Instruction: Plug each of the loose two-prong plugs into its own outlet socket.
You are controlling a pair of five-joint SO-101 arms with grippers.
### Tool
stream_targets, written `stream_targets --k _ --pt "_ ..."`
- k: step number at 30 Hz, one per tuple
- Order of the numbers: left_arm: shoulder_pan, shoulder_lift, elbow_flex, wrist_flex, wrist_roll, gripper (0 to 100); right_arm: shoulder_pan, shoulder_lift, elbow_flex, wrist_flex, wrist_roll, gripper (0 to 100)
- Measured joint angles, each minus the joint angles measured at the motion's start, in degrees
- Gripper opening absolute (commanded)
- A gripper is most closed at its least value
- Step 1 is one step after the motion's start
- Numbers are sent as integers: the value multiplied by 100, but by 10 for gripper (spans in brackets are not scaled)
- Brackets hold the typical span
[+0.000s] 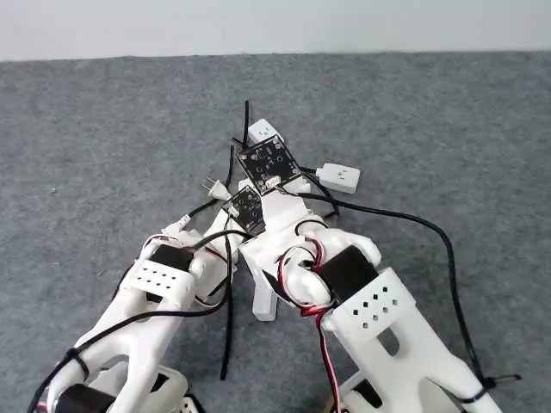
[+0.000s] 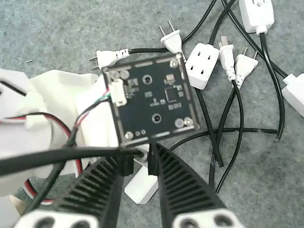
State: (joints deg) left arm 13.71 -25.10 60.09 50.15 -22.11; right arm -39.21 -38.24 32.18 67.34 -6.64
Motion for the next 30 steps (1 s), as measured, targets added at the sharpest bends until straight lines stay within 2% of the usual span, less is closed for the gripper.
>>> stream_targets --k 6,14,22,30 --pt "-264 -44 0 -35 325 12 158 9 237 -334 -149 8" --pt "-2365 -53 -281 -343 1398 12 281 44 1002 -1732 -167 8" --pt "-2549 -53 -290 -343 1679 13 273 1257 1029 -2971 -70 8" --pt "-2549 -53 -290 -343 1679 13 9 2664 237 -3147 325 8"
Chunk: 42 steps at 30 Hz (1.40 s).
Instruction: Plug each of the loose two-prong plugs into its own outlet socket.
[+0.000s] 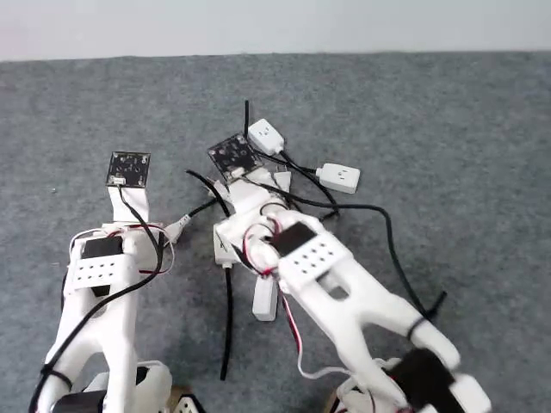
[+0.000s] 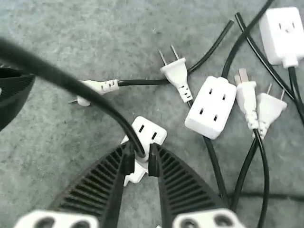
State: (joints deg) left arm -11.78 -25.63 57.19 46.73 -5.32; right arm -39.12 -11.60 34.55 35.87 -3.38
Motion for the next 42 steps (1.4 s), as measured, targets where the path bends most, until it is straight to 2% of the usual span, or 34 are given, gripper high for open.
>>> stream_targets --k 8,16,42 --pt "0 0 0 0 0 13 -26 844 -818 0 422 8" --pt "0 0 0 0 0 13 -141 985 -923 0 756 8" --pt "0 0 0 -62 0 13 -79 1749 -1187 53 800 30"
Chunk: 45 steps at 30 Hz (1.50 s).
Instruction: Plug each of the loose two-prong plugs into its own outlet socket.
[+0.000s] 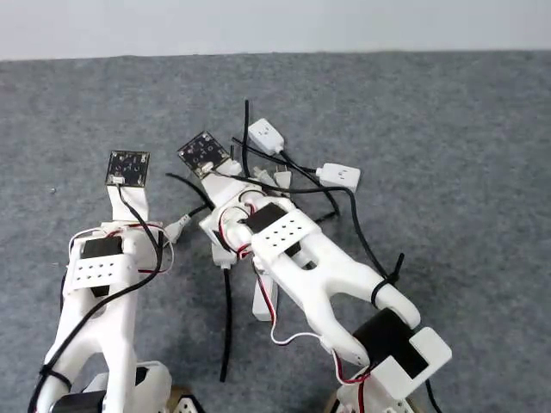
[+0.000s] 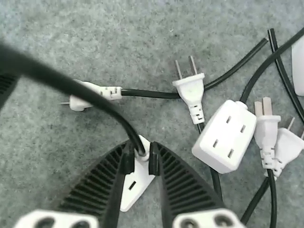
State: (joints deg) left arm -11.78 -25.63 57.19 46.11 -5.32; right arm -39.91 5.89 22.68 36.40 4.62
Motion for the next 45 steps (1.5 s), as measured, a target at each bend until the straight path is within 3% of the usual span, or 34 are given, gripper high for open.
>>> stream_targets --k 4,8,14,22,28,33,36,41,45 --pt "0 0 0 0 0 13 -9 70 18 79 -18 191" --pt "0 0 0 0 0 13 -97 88 141 448 -536 310" --pt "-255 0 0 -220 123 13 -237 -281 149 888 -1512 306" --pt "-1029 0 -352 -316 1169 13 -431 -378 149 809 -3147 307" --pt "-1565 0 -519 -316 2198 75 -668 132 141 9 -3244 307" --pt "-1600 0 -519 -431 2330 85 -624 765 -229 -9 -2954 306" --pt "-1600 0 -519 -466 2330 85 -571 1257 -686 308 -2927 265" --pt "-1600 0 -519 -598 2365 84 -440 1952 -1855 1424 -2884 1" --pt "-1451 9 -440 -870 2365 84 -88 2127 -2312 2013 -2884 6"
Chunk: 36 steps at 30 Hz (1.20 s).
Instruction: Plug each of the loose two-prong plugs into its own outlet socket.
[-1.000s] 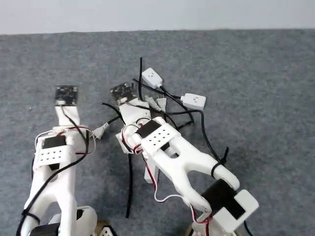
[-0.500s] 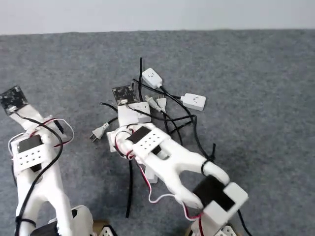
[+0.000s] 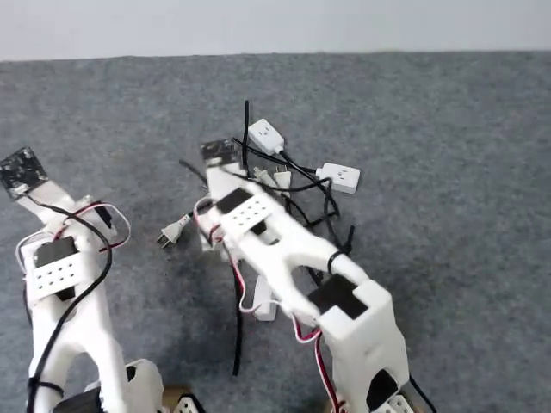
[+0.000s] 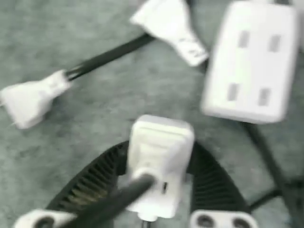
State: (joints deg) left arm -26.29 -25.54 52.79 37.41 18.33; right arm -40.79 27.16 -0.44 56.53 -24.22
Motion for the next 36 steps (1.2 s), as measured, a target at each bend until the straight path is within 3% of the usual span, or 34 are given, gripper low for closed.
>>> stream_targets --k 3,6,14,22,27,31,36 --pt "9 0 0 -44 0 83 237 -70 -26 220 62 8" --pt "35 0 0 -44 0 83 448 -519 -18 695 607 9" --pt "18 0 0 -44 0 83 1275 -2171 -18 2673 1653 9" --pt "70 0 0 -44 0 83 3648 -4176 1310 3042 2532 9" --pt "237 0 176 -44 0 83 5556 -5354 2945 2295 3657 8" --pt "273 0 176 -44 0 83 6822 -5495 3991 1521 4290 8" --pt "290 -105 176 193 0 84 8167 -4853 4062 879 4659 8"
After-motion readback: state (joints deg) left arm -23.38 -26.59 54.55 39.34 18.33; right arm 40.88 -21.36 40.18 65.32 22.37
